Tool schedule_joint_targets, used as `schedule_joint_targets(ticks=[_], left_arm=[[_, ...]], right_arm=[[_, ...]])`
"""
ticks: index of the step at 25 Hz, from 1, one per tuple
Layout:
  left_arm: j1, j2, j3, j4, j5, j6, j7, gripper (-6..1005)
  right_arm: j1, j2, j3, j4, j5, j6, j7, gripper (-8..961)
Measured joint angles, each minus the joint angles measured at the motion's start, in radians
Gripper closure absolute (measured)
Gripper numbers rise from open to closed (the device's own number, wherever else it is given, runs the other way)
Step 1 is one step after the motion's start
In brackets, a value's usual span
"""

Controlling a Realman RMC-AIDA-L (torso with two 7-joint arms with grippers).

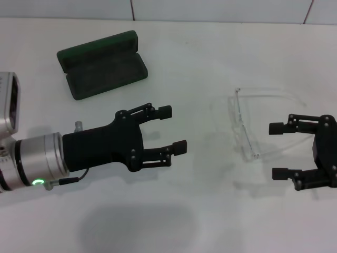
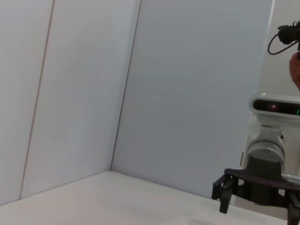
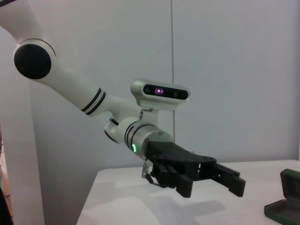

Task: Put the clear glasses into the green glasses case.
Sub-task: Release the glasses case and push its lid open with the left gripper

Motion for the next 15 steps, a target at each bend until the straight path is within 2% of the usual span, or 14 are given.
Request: schedule_joint_targets(ticks=[5,12,15], left_arm=[[-0.001,0.004,0.001,0.0,0.002,-0.005,0.0,121],[-0.001,0.012,0.001,0.0,0.004,-0.01,0.001,122],[-0.003,0.013,-0.037,0.015,0.001,-0.05,-0.014,123]], right_arm=[[-0.001,0.009,0.035,0.0,-0.004,0.002,0.0,142],[-0.001,0.009,0.036,0.0,-0.006,0.004,-0.001,142],[-0.001,0.009,0.036,0.0,-0.006,0.004,-0.002,141]])
